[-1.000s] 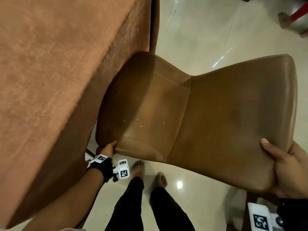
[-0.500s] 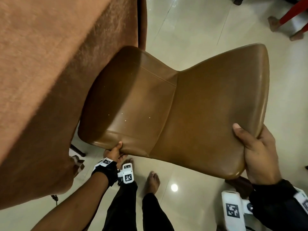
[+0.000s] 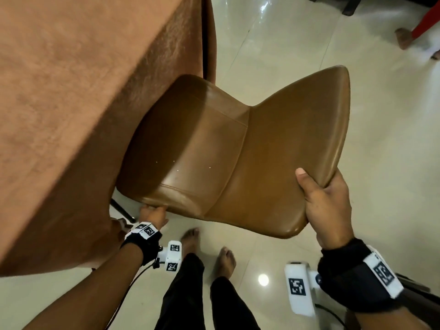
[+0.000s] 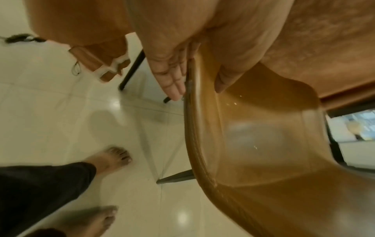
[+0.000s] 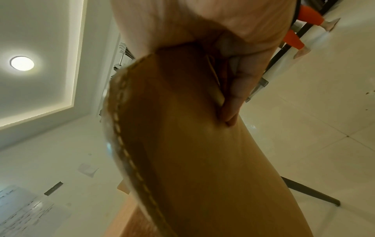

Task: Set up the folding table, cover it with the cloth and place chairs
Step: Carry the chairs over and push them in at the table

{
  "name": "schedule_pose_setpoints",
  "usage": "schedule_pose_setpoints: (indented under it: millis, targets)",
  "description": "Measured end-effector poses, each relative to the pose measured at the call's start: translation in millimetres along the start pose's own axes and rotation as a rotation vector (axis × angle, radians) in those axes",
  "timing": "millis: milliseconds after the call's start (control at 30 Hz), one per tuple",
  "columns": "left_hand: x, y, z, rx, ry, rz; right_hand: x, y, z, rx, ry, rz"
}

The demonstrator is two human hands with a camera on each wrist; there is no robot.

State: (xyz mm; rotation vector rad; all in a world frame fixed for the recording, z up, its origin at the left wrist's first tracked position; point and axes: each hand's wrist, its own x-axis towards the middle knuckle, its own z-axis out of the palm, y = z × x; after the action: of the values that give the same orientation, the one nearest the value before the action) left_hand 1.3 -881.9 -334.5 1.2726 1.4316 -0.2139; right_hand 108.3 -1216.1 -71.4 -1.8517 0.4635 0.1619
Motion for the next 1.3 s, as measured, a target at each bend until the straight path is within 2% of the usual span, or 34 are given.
schedule_pose_setpoints:
  millis: [67, 100, 167, 233, 333, 400, 500, 567, 633, 733, 800, 867, 1033, 1300]
  targets:
    - [-19.9, 15.2, -4.6, 0.265, 0.003, 0.144, -4.5, -8.9, 1.0, -0.050, 0.017, 0.003]
    - [-42.0, 28.4, -3.7, 0.372, -0.046, 0.242, -6.5, -12.8, 0.5, -0.071, 0.015, 0.010]
    - [-96.0, 63.0, 1.6, 0.500, -0.239, 0.402, -8.4, -18.1, -2.7, -0.107, -0.013, -0.014]
    - [-146.7, 93.0, 6.9, 0.598, -0.468, 0.495, -8.4, -20.1, -8.2, -0.247, -0.043, -0.054]
    - [-216.3, 128.3, 14.4, 0.820, -0.595, 0.667, 2.7, -21.8, -19.6, -0.577, -0.095, -0.114]
    - [-262.4, 141.9, 23.4, 0.881, -0.682, 0.745, 10.8, -24.6, -29.4, -0.741, -0.102, -0.242]
    - [-319.4, 147.4, 39.6, 0.940, -0.816, 0.820, 24.6, -23.5, -45.0, -0.996, -0.236, -0.599]
    - [-335.8, 142.4, 54.4, 1.021, -0.812, 0.883, 35.5, -29.7, -53.0, -1.160, -0.444, -0.717]
    - [-344.6, 137.3, 69.8, 1.147, -0.753, 0.916, 44.4, -46.3, -60.9, -1.252, -0.624, -0.721]
    - [-346.8, 134.3, 88.3, 1.282, -0.627, 0.890, 55.0, -78.1, -62.4, -1.464, -0.799, -0.687]
    - [-349.1, 136.5, 97.1, 1.284, -0.553, 0.935, 53.5, -85.0, -57.9, -1.643, -0.814, -0.736]
    - [-349.9, 137.3, 102.7, 1.290, -0.533, 0.970, 46.6, -77.4, -49.1, -1.706, -0.771, -0.802]
    - [-345.7, 138.0, 105.4, 1.342, -0.494, 1.027, 38.7, -67.8, -37.0, -1.615, -0.689, -0.836]
    - [-337.4, 142.3, 96.7, 1.291, -0.535, 1.106, 39.6, -68.2, -31.4, -1.596, -0.681, -0.792]
